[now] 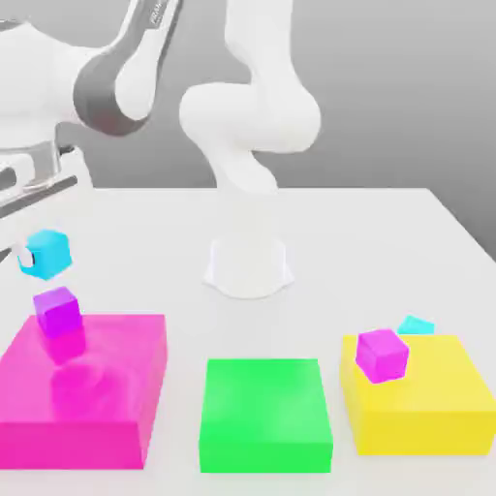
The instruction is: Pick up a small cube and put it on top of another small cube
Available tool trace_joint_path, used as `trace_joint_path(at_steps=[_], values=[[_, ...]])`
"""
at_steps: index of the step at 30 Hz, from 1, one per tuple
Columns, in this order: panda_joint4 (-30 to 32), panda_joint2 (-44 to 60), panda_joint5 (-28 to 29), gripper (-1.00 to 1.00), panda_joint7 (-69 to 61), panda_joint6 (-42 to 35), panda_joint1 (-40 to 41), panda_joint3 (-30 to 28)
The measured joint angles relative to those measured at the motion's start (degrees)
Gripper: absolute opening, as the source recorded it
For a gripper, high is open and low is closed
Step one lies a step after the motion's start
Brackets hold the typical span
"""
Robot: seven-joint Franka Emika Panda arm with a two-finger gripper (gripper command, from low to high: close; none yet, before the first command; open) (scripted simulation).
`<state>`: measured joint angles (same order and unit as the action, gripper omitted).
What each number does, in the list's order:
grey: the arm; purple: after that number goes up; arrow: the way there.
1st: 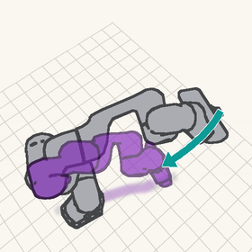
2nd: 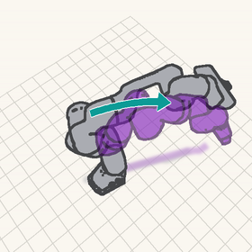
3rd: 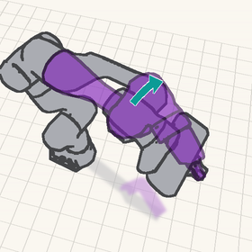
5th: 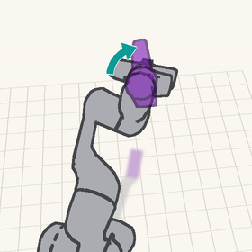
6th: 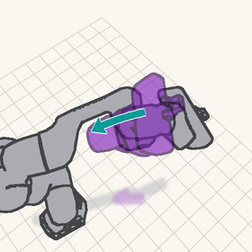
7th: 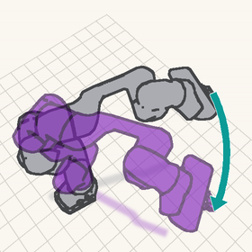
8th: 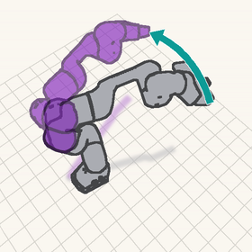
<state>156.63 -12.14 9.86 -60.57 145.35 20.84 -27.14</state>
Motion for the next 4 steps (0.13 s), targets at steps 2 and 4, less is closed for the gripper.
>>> trace_joint_path(at_steps=[2,4], values=[[0.4,1.5,-0.8,1.0,-0.7,1.8,-0.2,-0.3],[0.4,1.5,-0.8,1.0,-0.7,1.8,-0.2,-0.3]])
